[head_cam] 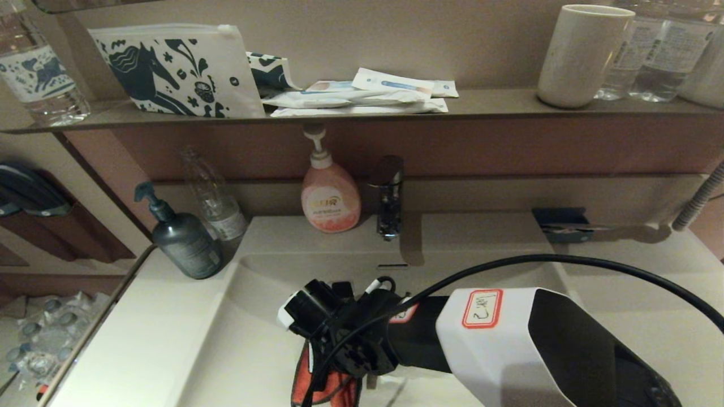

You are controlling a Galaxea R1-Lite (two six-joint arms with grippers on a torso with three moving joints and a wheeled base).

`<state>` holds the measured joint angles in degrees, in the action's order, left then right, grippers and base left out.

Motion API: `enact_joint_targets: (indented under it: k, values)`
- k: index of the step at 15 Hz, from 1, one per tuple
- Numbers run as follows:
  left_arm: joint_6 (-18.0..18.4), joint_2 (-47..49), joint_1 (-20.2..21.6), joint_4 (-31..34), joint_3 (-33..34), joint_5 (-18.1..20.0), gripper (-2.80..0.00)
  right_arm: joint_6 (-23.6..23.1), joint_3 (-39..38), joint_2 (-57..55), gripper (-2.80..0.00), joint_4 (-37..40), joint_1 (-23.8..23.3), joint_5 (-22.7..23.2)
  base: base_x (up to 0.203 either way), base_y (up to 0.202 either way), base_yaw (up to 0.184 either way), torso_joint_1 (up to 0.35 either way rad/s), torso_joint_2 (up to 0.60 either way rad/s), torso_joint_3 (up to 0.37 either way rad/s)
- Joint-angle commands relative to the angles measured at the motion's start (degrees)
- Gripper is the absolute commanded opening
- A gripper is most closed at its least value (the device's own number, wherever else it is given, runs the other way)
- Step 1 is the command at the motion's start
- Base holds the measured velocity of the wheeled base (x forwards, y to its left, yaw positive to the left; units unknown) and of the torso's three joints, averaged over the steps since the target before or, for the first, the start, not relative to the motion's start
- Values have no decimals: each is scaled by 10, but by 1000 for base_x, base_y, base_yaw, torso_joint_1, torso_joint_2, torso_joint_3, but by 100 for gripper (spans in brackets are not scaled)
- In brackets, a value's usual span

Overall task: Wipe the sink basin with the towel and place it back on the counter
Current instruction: Wipe the sink

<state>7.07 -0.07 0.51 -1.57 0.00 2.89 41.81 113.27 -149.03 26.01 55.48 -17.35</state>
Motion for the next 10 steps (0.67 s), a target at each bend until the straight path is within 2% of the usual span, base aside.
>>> enact_joint_targets:
  k: [1, 4, 7, 10]
  values:
    - [0, 1, 0, 0, 0, 0, -280, 1, -3, -8, -280, -9, 2, -47, 0, 0, 0, 0, 0, 0]
    - [0, 1, 0, 0, 0, 0, -280, -5, -12, -8, -280, -10, -10, -140, 0, 0, 0, 0, 0, 0]
    - [0, 1, 0, 0, 0, 0, -280, -9, -63, 25, -280, -9, -32, -185, 0, 0, 0, 0, 0, 0]
    - [0, 1, 0, 0, 0, 0, -280, -13, -125, 57, -280, -10, -77, -211, 0, 0, 0, 0, 0, 0]
